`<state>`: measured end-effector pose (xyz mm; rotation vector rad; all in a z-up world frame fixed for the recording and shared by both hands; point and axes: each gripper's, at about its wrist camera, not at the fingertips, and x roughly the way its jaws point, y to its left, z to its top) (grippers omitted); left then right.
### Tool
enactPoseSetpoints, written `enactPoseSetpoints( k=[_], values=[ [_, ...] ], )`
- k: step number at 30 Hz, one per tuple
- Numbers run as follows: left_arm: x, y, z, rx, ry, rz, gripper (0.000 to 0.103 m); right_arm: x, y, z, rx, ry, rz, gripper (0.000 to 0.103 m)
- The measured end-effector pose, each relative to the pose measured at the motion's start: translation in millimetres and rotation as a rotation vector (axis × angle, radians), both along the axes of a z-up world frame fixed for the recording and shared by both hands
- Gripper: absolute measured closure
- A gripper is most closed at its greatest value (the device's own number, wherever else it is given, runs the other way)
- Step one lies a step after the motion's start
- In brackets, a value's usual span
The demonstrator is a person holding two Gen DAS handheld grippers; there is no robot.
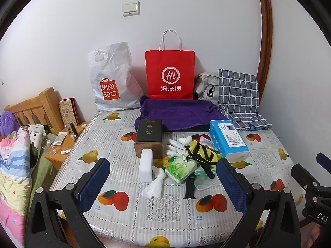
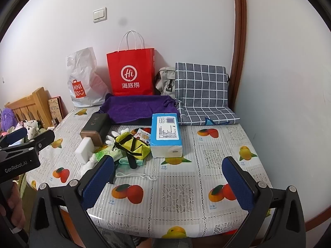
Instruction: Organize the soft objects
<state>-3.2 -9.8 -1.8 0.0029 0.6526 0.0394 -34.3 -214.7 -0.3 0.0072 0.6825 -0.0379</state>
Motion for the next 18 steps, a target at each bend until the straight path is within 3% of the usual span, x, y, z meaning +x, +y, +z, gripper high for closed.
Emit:
enactPoseSetpoints(
  k=[6, 18],
  values=[
    [18, 1, -13, 0.001, 0.041, -0.004, 0.0, 12, -3, -10, 0.013, 0.016, 0.0, 0.0],
    [77, 49, -75, -0.029, 0.185, 0.048, 0.0, 57, -10, -60, 0.027, 0.123, 0.005, 0.0]
  ],
)
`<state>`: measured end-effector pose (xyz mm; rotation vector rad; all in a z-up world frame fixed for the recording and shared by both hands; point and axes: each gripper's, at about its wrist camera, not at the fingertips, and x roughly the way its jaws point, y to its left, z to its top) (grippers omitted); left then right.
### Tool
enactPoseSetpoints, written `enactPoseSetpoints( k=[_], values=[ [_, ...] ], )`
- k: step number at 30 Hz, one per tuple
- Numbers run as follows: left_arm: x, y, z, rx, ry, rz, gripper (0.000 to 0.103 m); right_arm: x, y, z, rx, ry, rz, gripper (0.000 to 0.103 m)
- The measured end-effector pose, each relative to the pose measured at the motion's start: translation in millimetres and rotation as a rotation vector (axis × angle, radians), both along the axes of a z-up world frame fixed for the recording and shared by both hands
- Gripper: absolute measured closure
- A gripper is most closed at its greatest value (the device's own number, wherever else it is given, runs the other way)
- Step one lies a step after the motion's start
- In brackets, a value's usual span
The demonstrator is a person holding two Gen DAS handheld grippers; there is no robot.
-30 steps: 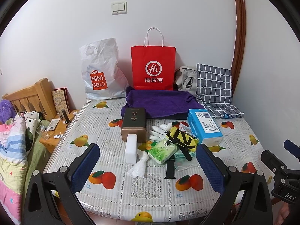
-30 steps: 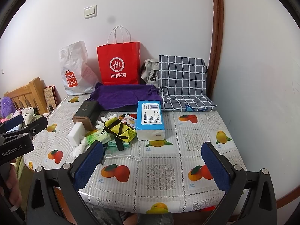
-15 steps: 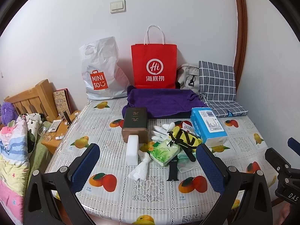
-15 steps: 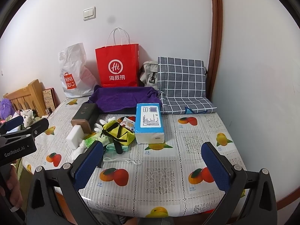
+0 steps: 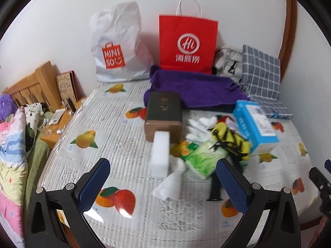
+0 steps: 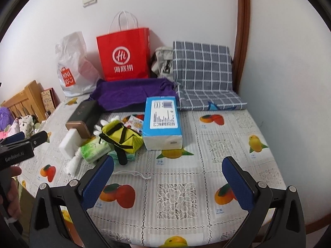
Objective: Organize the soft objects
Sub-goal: 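Grasp the white sponge block with the left tool while the right grasps the yellow pouch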
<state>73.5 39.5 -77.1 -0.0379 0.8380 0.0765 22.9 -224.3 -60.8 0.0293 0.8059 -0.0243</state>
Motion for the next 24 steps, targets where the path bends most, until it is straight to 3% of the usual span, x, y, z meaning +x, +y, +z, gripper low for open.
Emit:
enactPoseSetpoints(
  k=[4, 8, 15, 18, 21, 22, 23, 24],
  values=[
    [14, 15, -23, -0.005, 0.053, 0.017, 0.0, 14, 3, -23, -0.011, 0.035, 0.04, 0.0],
    [31, 28, -44, -0.089, 0.1, 0.008, 0.0, 29, 7, -44, -0.004, 0.075, 0.061, 0.001],
    [62, 20, -71, -0.075, 0.147, 0.008, 0.001, 55, 23, -65, -0.004, 0.094, 0.135, 0.004],
    [75, 15, -83, -0.061, 0.171, 0.003, 0.006, 65, 30, -68, -0.002, 0.099, 0.162, 0.01],
    [87, 11, -96, -0.032, 0.2, -0.007, 0.017, 77, 38, -71, 0.034, 0.097, 0.196, 0.014],
    [89, 11, -99, -0.027, 0.204, -0.011, 0.035, 81, 43, -73, 0.041, 0.097, 0.211, 0.014],
    [91, 11, -101, -0.024, 0.209, -0.019, 0.06, 85, 48, -75, 0.041, 0.097, 0.225, 0.014],
    [93, 11, -104, -0.026, 0.22, -0.033, 0.07, 88, 54, -76, 0.037, 0.096, 0.241, 0.014]
  ],
)
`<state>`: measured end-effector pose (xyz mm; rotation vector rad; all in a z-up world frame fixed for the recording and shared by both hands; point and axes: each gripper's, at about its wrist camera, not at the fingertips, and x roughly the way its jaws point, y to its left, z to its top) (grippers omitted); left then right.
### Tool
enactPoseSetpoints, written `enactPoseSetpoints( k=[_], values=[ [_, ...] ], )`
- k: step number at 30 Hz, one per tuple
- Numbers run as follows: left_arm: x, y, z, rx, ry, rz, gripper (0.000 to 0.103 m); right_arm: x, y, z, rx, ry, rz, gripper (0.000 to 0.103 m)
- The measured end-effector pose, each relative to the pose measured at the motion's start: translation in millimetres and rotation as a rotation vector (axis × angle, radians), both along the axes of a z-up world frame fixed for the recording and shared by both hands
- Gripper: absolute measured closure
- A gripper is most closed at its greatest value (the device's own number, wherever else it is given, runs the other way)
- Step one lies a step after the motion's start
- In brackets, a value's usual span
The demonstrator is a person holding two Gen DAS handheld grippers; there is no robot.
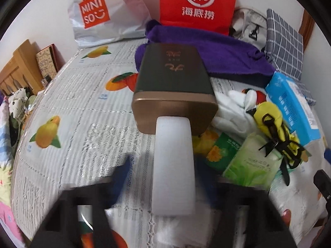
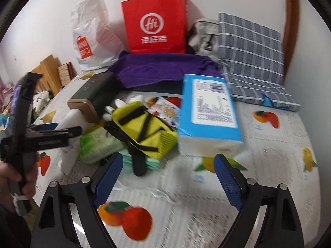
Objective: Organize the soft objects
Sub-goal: 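Grasp the white sponge block with the left tool while the right grasps the yellow pouch, then carry the white block with the left tool while the right carries the pouch toward the towel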
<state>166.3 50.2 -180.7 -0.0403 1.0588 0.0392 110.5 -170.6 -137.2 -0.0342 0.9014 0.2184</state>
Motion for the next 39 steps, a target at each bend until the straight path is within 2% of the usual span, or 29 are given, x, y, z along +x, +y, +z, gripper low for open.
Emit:
enactPoseSetpoints(
  k=[1, 5, 8, 10, 14, 17, 18, 19, 25, 30, 35, 39],
  values=[
    [2, 1, -1, -0.005, 0.008, -0.011, 0.075, 2, 5, -1, -0.004, -0.001, 0.012, 0.014],
    [-1, 7, 3, 0.013, -0.008, -0.016, 0.075, 11, 26, -7, -0.026, -0.002, 0.066, 0.018],
    [-4, 16, 5, -0.026, -0.006, -0.017, 0.075, 20, 37, -14, -0.06, 0.011, 0.082, 0.03],
    [-6, 20, 5, -0.042, -0.007, -0.013, 0.075, 26, 42, -21, -0.113, 0.025, 0.079, 0.036],
    [-8, 27, 1, -0.06, -0.01, 0.002, 0.075, 32, 52, -32, -0.235, 0.009, 0.096, 0.037],
    [-9, 30, 1, -0.078, -0.015, 0.002, 0.075, 37, 58, -40, -0.266, 0.032, 0.114, 0.051],
    [-10, 31, 2, -0.083, -0.017, 0.003, 0.075, 37, 59, -41, -0.275, 0.028, 0.117, 0.06],
    [-11, 33, 3, -0.091, -0.022, 0.003, 0.075, 36, 59, -40, -0.277, 0.019, 0.114, 0.061],
    [-16, 51, 12, -0.149, -0.042, 0.04, 0.075, 28, 47, -13, -0.12, -0.016, 0.099, 0.071],
    [-24, 59, 20, -0.16, -0.056, 0.058, 0.075, 20, 38, 4, -0.02, -0.016, 0.097, 0.072],
    [-31, 62, 26, -0.231, -0.054, 0.048, 0.075, 5, 26, 18, 0.032, -0.013, 0.084, 0.074],
    [-32, 53, 27, -0.258, -0.053, 0.023, 0.075, -9, 13, 29, 0.052, -0.021, 0.047, 0.074]
  ],
)
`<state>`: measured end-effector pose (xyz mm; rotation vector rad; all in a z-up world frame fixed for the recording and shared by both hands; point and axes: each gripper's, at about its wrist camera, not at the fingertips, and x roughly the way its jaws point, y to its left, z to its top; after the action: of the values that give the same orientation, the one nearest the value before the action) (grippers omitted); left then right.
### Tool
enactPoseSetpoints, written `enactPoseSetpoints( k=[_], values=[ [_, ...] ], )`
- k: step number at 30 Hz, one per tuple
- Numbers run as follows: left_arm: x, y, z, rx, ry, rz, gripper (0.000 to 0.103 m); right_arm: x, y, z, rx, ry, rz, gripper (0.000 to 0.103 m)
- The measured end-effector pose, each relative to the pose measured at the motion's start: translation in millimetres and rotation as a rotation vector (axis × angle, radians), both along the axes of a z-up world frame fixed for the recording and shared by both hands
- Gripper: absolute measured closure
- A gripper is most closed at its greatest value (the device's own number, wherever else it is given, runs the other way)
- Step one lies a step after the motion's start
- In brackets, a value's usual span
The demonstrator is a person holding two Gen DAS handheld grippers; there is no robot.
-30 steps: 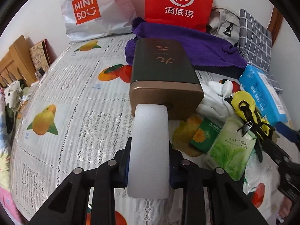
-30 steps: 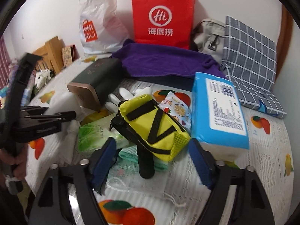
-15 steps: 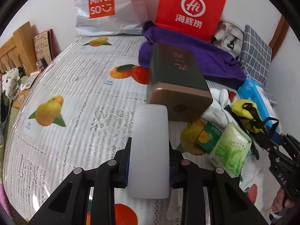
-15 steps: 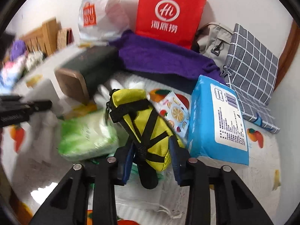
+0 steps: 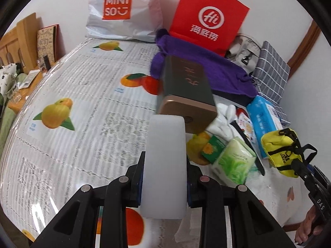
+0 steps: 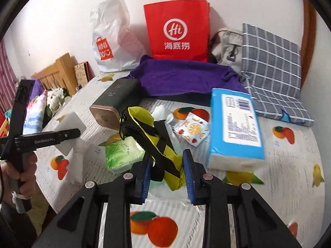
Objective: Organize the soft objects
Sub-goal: 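Carry the white block with the left tool while the right carries the pouch toward the towel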
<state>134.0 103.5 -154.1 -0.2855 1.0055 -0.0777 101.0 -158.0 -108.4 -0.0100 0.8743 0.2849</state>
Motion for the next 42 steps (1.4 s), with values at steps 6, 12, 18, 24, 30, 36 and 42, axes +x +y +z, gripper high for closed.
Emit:
enactPoseSetpoints(
  k=[6, 12, 18, 24, 30, 36, 42],
  values=[
    [0, -27, -7, -0.015, 0.018, -0.079, 0.075, -24, -35, 7, 0.028, 0.033, -0.087, 0.074],
    [5, -32, -22, 0.063, 0.069, -0.057, 0.071, -35, -70, -10, 0.002, 0.12, -0.183, 0.074],
    [11, -19, -29, 0.084, 0.085, -0.018, 0.046, -32, -84, -38, 0.015, 0.178, -0.217, 0.072],
    [15, -10, -30, 0.057, 0.068, -0.001, 0.047, -23, -79, -49, -0.011, 0.172, -0.211, 0.062],
    [17, -8, -29, 0.051, 0.057, -0.008, 0.072, -19, -86, -53, 0.037, 0.16, -0.211, 0.079],
    [16, -7, -20, 0.066, 0.042, -0.005, 0.073, -21, -88, -45, 0.061, 0.141, -0.2, 0.081],
    [13, -8, 0, 0.093, 0.02, 0.006, 0.073, -26, -85, -27, 0.087, 0.103, -0.17, 0.081]
  ],
)
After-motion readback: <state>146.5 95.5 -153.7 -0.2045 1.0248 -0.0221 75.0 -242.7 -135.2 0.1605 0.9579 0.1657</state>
